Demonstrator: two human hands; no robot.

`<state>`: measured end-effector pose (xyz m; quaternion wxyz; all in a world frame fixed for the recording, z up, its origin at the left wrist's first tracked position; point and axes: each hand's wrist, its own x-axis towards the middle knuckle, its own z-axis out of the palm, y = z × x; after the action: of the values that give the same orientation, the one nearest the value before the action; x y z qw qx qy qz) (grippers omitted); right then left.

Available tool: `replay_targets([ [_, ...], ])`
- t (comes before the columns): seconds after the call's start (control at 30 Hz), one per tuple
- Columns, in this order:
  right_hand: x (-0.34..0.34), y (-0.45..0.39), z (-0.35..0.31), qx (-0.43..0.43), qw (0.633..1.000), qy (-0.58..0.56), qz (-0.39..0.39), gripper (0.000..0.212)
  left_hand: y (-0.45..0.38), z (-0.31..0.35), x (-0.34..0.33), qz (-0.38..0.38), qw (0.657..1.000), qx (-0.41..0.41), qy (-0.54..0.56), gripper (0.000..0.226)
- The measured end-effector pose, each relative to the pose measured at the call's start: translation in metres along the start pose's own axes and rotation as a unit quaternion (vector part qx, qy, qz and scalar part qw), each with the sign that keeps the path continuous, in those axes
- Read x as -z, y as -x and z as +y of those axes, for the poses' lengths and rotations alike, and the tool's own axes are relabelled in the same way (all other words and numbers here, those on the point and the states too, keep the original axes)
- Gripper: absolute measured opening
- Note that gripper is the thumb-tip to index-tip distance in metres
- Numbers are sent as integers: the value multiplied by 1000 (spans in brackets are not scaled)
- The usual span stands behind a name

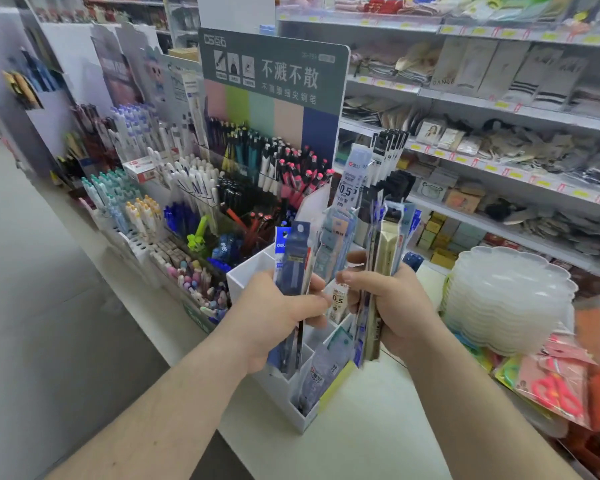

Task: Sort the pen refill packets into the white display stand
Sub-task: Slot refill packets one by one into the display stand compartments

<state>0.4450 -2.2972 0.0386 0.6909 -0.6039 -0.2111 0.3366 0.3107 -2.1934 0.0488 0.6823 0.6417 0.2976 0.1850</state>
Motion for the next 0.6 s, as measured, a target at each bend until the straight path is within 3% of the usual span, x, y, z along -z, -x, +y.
replay_targets([
  [0.2, 14, 41, -10, 59, 998, 7, 33, 31, -4, -15, -25, -134, 989, 14, -57, 18],
  [0.3, 11, 53, -4, 82, 992, 70, 72, 24, -6, -22, -38, -184, 978, 2, -93, 27],
  [0.4, 13, 58, 6, 71, 980, 129, 131, 33, -5, -28, -51, -206, 974, 3, -90, 39],
  [0.53, 30, 62, 11, 32, 983, 86, 157, 27, -7, -36, -60, -241, 967, 59, -63, 16],
  [0.6, 39, 64, 13, 22, 981, 80, 174, 22, -8, -39, -63, -262, 959, 106, -17, 18],
])
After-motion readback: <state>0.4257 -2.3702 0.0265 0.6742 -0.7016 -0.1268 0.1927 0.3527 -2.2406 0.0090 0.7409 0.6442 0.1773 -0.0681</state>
